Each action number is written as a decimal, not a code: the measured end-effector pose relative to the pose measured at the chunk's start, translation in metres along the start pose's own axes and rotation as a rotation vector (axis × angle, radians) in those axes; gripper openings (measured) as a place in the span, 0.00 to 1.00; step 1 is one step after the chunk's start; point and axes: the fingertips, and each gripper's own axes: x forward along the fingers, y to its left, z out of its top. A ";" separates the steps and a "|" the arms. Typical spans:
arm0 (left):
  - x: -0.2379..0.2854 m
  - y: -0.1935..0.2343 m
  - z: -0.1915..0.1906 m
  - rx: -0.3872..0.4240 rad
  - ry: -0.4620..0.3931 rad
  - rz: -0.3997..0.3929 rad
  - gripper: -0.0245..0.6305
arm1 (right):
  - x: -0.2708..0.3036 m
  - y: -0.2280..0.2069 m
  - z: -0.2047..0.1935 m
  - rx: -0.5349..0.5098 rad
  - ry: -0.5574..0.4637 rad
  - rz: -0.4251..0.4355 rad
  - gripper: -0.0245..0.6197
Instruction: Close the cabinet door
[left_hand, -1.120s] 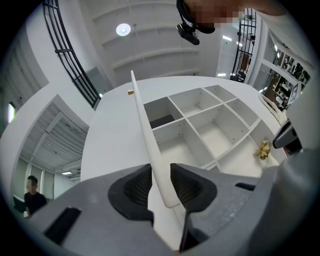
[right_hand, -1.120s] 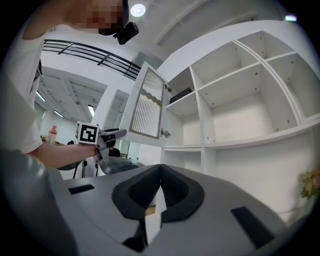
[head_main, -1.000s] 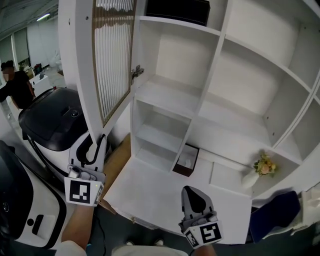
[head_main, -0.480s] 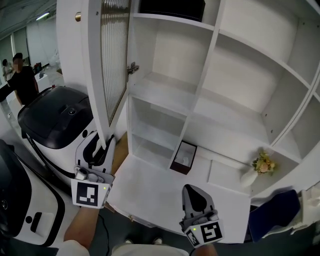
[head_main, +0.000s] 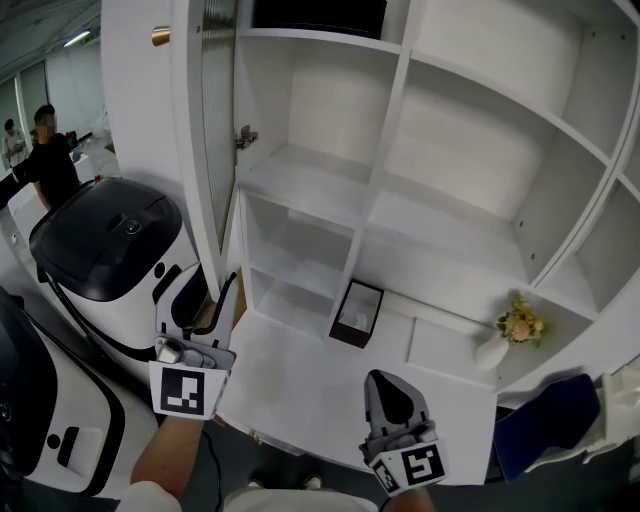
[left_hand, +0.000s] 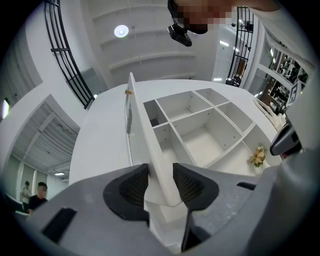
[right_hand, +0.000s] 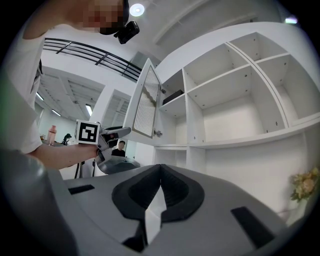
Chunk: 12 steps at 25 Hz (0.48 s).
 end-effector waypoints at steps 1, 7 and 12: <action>0.001 -0.003 0.000 0.001 -0.001 -0.003 0.25 | -0.001 -0.002 -0.001 0.001 0.001 -0.002 0.04; 0.014 -0.026 0.003 0.009 -0.004 -0.039 0.27 | -0.007 -0.010 -0.002 0.002 0.001 -0.002 0.04; 0.028 -0.050 0.005 0.039 -0.006 -0.085 0.30 | -0.014 -0.018 -0.002 0.003 0.000 -0.012 0.04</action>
